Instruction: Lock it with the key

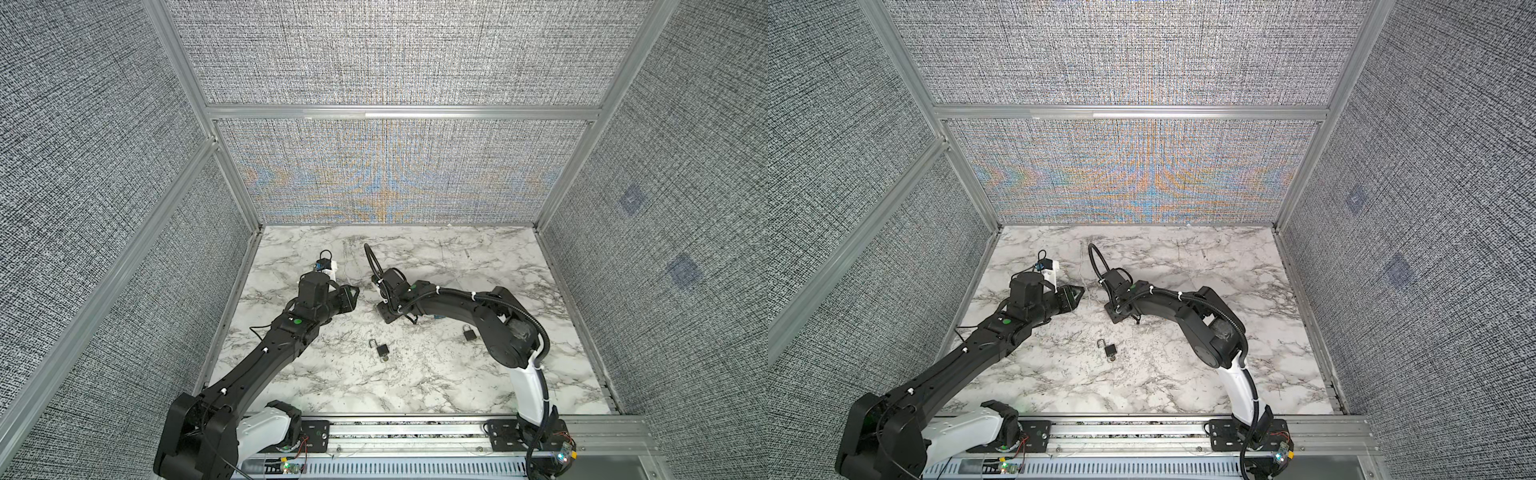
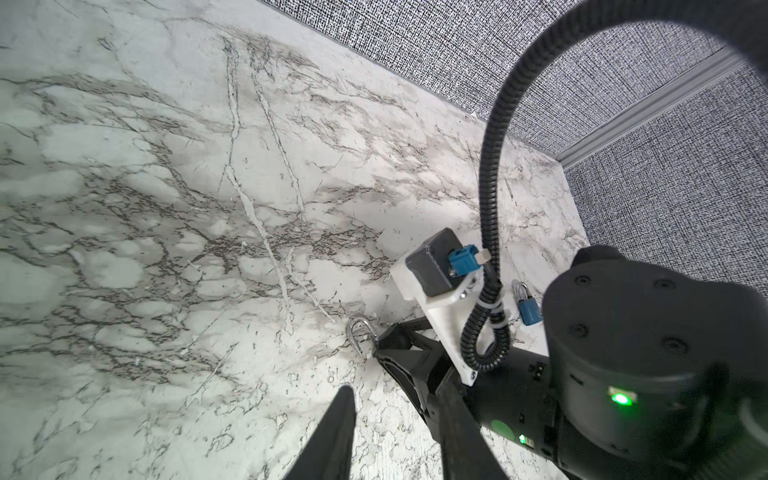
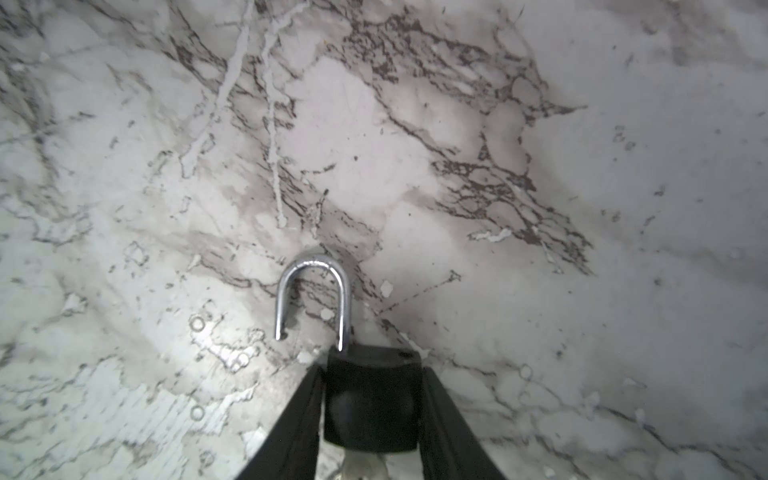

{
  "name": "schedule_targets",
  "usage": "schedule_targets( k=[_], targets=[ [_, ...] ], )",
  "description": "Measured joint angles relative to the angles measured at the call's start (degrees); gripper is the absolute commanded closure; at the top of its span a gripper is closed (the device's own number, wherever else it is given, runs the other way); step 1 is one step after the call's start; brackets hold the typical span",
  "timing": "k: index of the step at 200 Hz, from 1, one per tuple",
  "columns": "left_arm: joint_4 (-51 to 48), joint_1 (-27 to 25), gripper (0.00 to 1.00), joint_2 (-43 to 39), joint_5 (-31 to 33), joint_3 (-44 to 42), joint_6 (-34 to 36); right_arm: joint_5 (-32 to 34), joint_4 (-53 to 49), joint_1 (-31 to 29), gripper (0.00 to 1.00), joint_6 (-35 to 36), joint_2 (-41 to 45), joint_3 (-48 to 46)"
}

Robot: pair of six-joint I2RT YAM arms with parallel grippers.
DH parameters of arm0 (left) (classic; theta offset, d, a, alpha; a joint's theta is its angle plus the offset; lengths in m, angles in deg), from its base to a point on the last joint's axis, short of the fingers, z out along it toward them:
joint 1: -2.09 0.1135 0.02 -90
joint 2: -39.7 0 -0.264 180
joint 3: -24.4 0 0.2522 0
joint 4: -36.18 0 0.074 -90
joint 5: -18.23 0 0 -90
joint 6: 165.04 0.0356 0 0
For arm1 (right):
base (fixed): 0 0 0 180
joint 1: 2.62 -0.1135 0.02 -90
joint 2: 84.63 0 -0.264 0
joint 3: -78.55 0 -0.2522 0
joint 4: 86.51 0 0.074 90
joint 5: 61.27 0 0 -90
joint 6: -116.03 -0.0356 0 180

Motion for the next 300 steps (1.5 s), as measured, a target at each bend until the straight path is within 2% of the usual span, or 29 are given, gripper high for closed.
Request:
schedule_targets(
  k=[17, 50, 76, 139, 215, 260, 300],
  targets=[
    [0.0, 0.1, 0.63, -0.3, 0.0, 0.0, 0.0, 0.6, 0.0, -0.1, 0.62, 0.2, -0.3, 0.3],
    [0.0, 0.2, 0.63, -0.5, -0.2, -0.2, 0.0, 1.0, 0.0, -0.2, 0.73, 0.4, -0.4, 0.4],
    [0.0, 0.3, 0.63, -0.5, -0.2, -0.2, 0.0, 1.4, 0.1, -0.3, 0.77, 0.5, -0.4, 0.4],
    [-0.1, 1.2, 0.62, 2.8, -1.9, 0.9, 0.4, 0.5, -0.1, -0.4, 0.78, 0.5, 1.6, -1.7],
    [3.7, 2.9, 0.62, 10.1, -6.2, 1.3, 0.2, -3.6, 1.0, 0.2, 0.78, -1.7, 10.7, -8.4],
    [5.0, 2.9, 0.62, 17.4, -12.0, 4.3, 1.3, -6.3, 2.3, 0.3, 0.78, -3.7, 16.5, -12.7],
    [9.1, 2.9, 0.62, 20.5, -19.3, 2.2, 1.4, -8.2, 2.5, 0.3, 0.78, -4.6, 19.5, -14.1]
  ],
)
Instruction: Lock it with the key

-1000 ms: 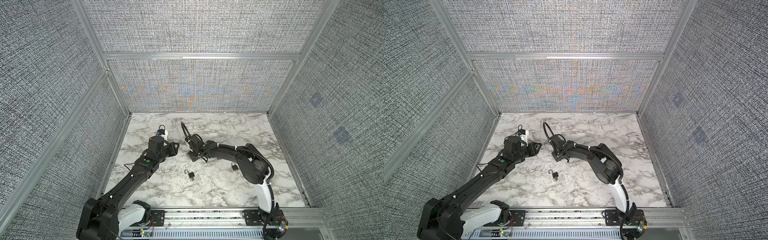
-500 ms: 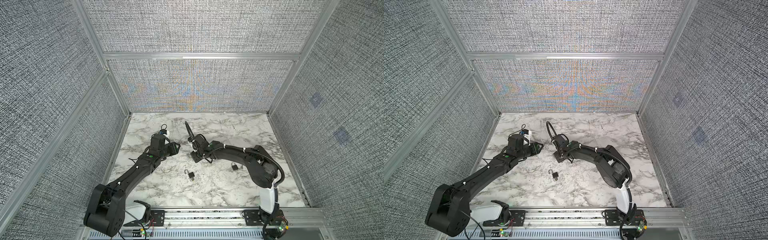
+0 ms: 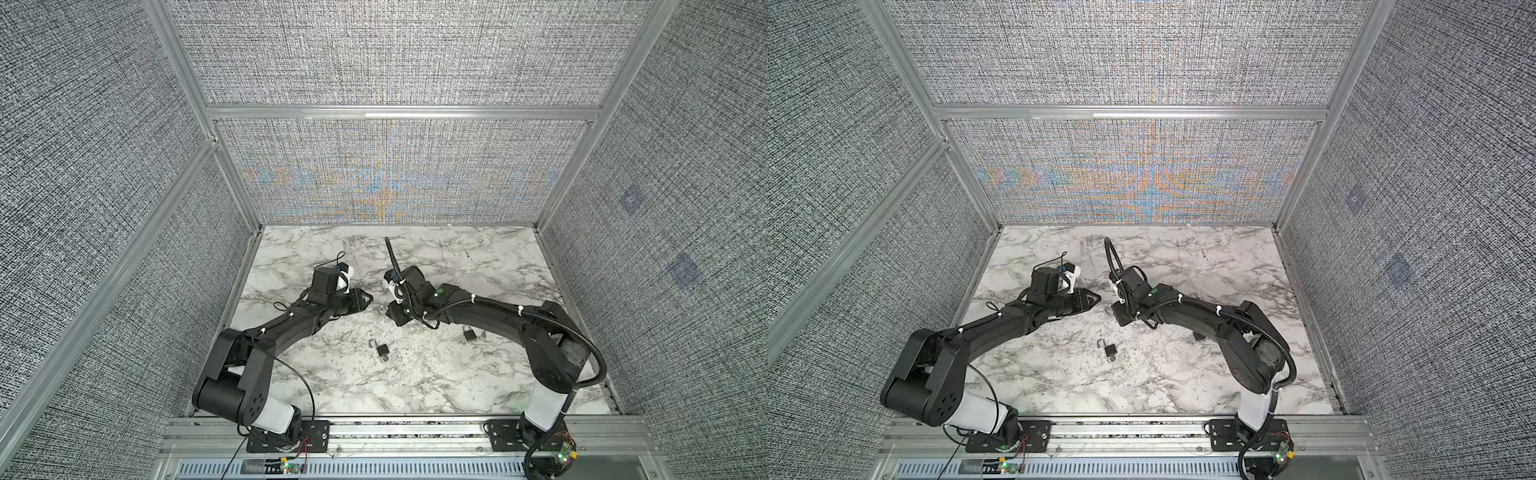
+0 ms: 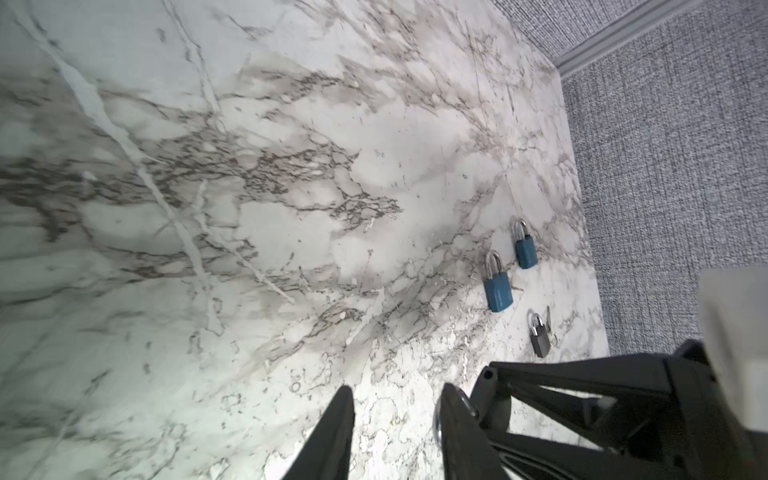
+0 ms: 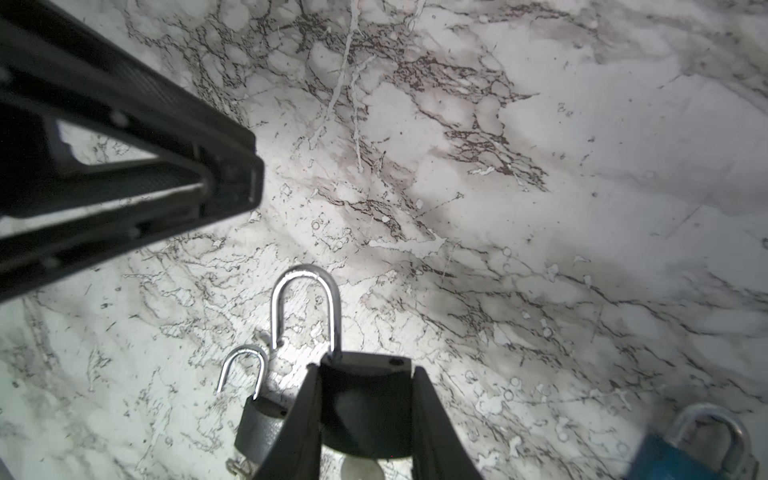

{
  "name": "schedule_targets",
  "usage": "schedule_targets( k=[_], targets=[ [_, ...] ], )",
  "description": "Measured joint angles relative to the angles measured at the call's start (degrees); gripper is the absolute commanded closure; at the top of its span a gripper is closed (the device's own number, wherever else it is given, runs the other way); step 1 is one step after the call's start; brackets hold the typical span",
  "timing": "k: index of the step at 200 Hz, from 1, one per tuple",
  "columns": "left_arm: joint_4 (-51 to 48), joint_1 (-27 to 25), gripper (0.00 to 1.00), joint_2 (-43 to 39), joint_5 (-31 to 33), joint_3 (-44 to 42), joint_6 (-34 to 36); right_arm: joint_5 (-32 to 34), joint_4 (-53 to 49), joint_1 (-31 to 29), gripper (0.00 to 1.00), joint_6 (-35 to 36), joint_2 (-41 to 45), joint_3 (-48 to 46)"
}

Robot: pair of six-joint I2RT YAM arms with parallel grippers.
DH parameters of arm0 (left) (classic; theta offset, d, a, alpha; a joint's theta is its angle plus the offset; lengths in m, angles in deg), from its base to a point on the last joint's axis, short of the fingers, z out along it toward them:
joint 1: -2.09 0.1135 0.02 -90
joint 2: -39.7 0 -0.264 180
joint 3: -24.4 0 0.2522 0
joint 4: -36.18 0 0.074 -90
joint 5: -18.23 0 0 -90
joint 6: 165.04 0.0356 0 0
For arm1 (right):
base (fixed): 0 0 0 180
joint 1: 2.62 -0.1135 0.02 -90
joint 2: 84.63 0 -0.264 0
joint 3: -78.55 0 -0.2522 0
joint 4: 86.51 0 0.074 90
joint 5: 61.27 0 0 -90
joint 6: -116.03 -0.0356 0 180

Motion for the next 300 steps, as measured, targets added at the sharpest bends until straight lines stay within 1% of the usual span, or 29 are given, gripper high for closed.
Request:
schedule_targets(
  k=[39, 81, 128, 193, 300],
  targets=[
    [4.9, -0.3, 0.63, 0.5, -5.8, -0.2, 0.0, -0.3, 0.1, 0.1, 0.78, -0.2, 1.4, -0.4],
    [6.5, -1.6, 0.63, 0.9, -8.6, -0.3, 0.0, -0.5, 0.1, 0.3, 0.78, -0.2, 2.1, -0.4],
    [6.5, -1.7, 0.63, 1.2, -8.8, -0.5, 0.1, -0.5, 0.1, 0.5, 0.78, -0.5, 3.0, -0.4],
    [7.0, -1.7, 0.72, 1.2, -9.3, -0.7, 0.2, -0.5, 0.1, 0.9, 0.78, -0.6, 3.7, -0.6],
    [8.9, -2.2, 0.76, 2.8, -10.9, -0.7, 0.2, -0.5, 0.1, 0.9, 0.78, -0.6, 3.7, -0.6]
  ],
)
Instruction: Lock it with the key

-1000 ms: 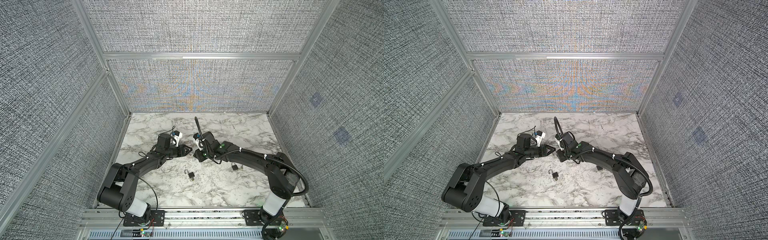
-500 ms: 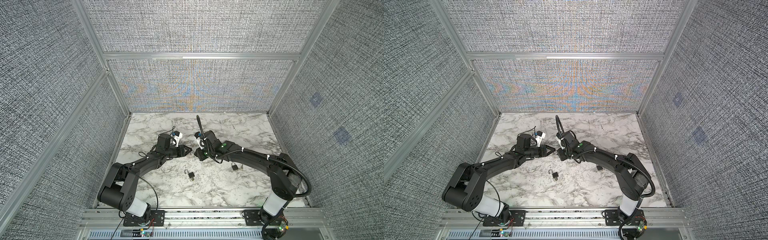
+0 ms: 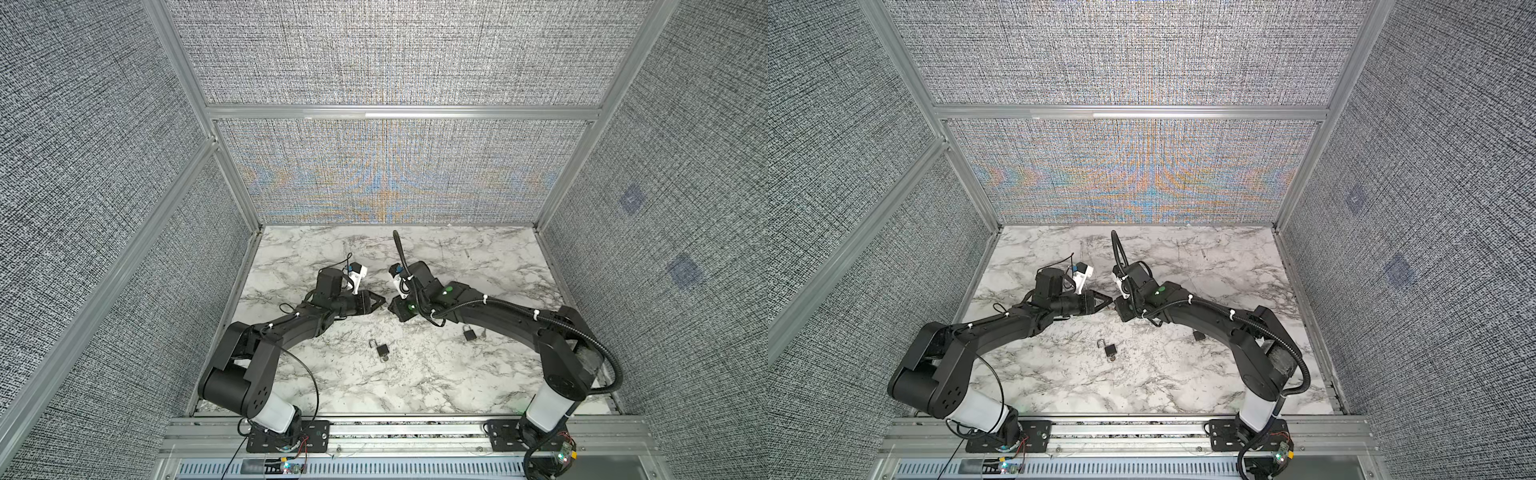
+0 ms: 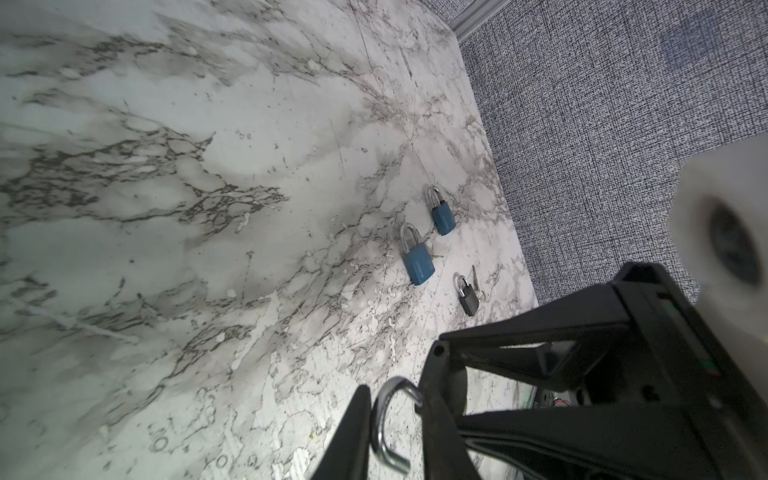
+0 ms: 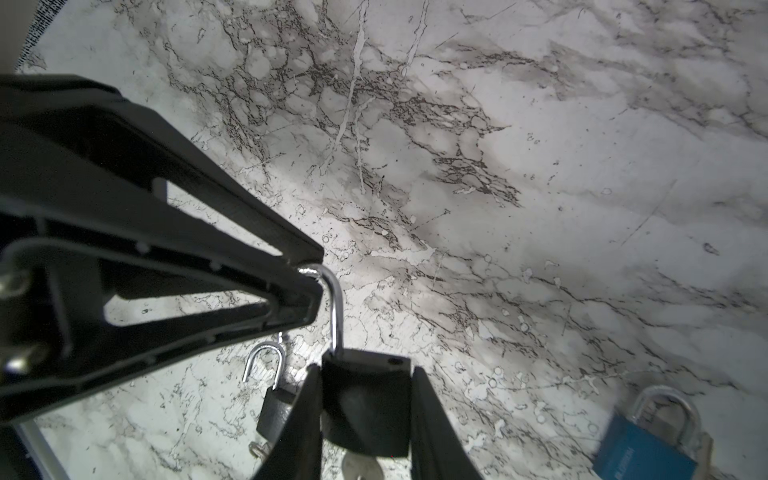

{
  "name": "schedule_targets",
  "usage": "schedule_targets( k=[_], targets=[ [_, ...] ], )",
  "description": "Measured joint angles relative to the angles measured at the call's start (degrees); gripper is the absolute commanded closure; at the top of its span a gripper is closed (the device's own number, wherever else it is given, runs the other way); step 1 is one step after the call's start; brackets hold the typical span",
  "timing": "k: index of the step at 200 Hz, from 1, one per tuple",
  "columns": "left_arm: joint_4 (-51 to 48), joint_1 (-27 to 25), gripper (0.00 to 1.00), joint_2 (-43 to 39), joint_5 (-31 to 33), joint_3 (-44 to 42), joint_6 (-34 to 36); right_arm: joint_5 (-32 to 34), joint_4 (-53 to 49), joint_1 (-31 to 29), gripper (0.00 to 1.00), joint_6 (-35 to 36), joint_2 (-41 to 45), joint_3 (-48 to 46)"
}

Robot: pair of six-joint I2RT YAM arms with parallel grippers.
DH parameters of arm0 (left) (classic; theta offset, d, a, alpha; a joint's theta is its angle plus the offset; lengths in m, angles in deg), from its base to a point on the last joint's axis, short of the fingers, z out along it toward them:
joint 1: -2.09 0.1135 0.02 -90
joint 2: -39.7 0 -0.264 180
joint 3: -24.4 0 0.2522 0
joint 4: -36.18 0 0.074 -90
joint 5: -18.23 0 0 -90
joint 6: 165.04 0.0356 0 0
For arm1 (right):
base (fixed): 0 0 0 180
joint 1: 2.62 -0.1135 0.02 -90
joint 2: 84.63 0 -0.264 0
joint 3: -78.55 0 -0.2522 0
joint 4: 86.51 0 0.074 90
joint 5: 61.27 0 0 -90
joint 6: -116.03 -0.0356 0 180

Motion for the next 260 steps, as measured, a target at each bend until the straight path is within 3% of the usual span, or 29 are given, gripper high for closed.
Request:
schedule_targets(
  k=[66, 98, 125, 183, 260],
  targets=[
    [0.0, -0.1, 0.78, 0.3, 0.0, 0.1, 0.0, -0.4, 0.3, 0.1, 0.77, -0.1, 0.0, 0.0],
    [-1.4, 0.0, 0.78, -2.4, 2.2, -0.4, 0.0, -0.4, 0.7, 0.3, 0.66, -0.1, -0.5, -0.9],
    [-3.8, 1.3, 0.78, -4.8, 4.9, -0.1, -0.1, -1.1, 1.9, 0.7, 0.61, -0.1, -3.7, -0.9],
    [-11.8, 4.6, 0.78, -10.9, 12.2, 0.7, -1.4, -1.7, 3.9, 1.7, 0.61, 0.8, -14.1, 5.9],
    [-16.5, 5.0, 0.78, -12.5, 15.0, 1.0, -0.8, -4.9, 7.2, 4.5, 0.57, -0.3, -19.1, 7.3]
  ],
)
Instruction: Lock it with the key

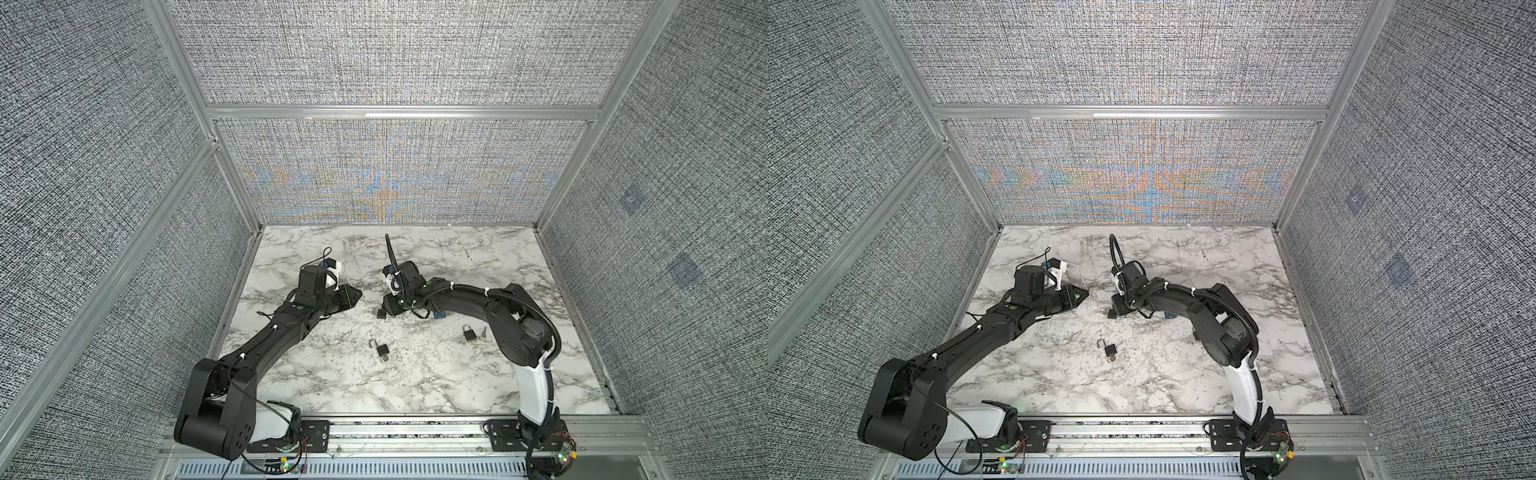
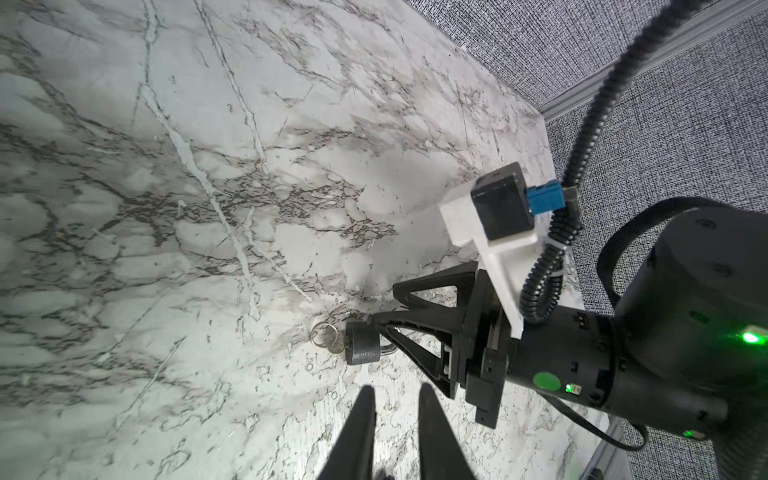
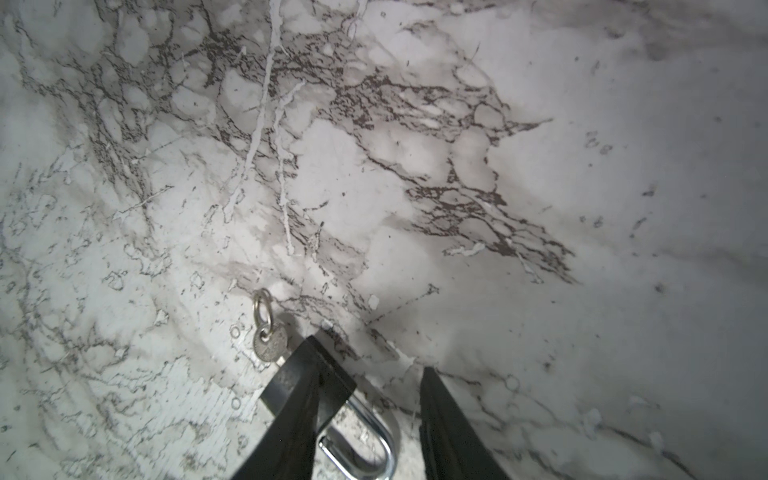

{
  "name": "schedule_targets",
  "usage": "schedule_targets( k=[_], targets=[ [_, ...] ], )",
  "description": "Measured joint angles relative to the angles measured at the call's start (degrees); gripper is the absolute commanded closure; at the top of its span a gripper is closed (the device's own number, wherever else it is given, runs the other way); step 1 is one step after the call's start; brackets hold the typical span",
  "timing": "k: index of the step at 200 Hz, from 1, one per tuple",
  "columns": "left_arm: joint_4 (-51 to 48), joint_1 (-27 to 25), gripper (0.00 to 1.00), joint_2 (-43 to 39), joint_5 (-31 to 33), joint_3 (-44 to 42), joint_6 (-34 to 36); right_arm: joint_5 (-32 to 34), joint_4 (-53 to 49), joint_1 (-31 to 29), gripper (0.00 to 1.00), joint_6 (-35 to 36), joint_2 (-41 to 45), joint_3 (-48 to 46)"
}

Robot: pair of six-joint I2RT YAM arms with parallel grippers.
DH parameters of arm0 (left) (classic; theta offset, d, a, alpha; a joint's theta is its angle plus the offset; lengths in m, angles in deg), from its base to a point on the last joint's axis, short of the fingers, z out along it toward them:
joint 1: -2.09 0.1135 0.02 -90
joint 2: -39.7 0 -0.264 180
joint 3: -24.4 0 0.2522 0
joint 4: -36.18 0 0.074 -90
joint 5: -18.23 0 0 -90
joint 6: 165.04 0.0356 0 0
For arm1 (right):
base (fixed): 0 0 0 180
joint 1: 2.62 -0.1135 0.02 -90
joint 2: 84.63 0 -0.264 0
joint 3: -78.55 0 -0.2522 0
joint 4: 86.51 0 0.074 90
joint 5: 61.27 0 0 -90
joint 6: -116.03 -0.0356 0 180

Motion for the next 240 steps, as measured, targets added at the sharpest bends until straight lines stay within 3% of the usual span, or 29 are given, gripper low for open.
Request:
schedule_targets(
  k=[120, 240],
  targets=[
    [0.0, 0.2, 0.78, 0.0, 0.2, 0.0, 0.2, -7.7, 4.9, -2.5, 0.56, -3.8, 3.5, -7.3],
    [-1.7, 0.2, 0.78, -1.7, 0.3, 0.0, 0.5, -10.2, 4.5, -5.6, 0.56, -4.4, -1.3, 1.4]
  ],
)
